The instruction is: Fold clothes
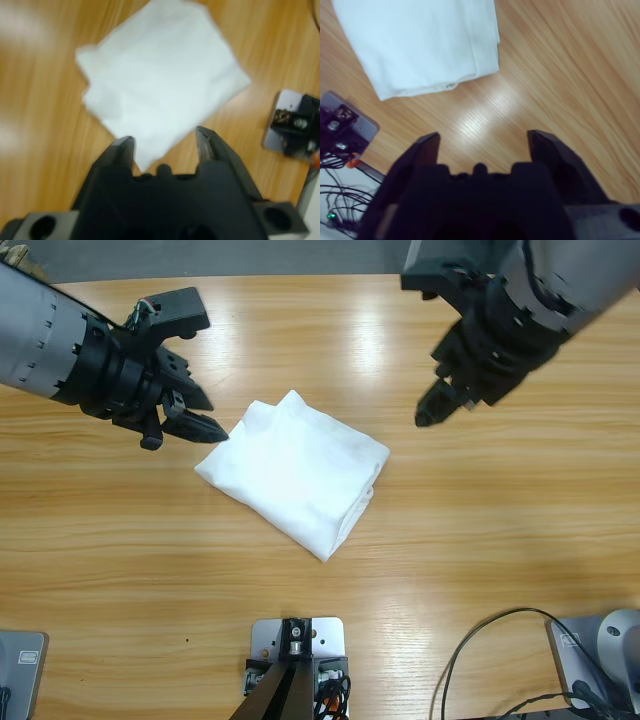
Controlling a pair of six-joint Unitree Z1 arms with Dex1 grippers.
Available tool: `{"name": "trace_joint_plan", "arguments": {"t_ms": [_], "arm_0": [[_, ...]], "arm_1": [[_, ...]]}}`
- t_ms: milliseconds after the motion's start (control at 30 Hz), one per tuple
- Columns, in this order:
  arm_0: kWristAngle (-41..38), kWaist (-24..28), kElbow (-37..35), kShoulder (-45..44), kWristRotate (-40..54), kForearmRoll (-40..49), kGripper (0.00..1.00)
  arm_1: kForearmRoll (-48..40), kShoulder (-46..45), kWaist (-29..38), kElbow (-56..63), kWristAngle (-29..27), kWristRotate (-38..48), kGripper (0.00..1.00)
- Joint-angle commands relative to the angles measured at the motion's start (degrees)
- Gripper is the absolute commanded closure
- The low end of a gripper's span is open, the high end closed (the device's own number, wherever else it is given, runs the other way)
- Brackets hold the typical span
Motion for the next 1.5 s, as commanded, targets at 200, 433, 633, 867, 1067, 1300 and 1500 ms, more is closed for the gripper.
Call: {"name": "trace_joint_plan", "arguments": {"t_ms": [200,433,633,867,1067,1300,1500], "arm_0": [[5.64,-10.25,-25.96,24.63,37.76,19.17,0.023],[9.38,-13.03,-30.0,36.78,39.57,20.2,0.023],[9.31,-12.71,-31.22,40.66,37.34,20.47,0.023],[12.0,-3.84,-33.19,44.09,30.75,21.05,0.0],[14.25,5.78,-32.71,44.16,28.13,27.13,0.0],[14.48,21.9,-28.25,41.63,23.07,28.29,0.0],[14.06,33.96,-19.7,35.32,21.84,21.01,0.0]], "arm_1": [[-3.29,-4.45,-5.68,8.61,1.77,-1.71,0.0],[-4.84,-4.78,-8.21,11.53,2.48,-1.57,0.0],[-6.16,-4.78,-9.88,12.73,2.67,-1.29,0.0],[-6.07,-5.77,-10.51,13.24,2.67,-1.24,0.0],[-6.4,-5.75,-10.85,13.67,2.67,-1.15,0.0],[-6.83,-5.14,-10.9,14.15,3.72,-1.15,0.0],[-7.34,-4.24,-11.06,13.25,4.2,-1.15,0.0]]}}
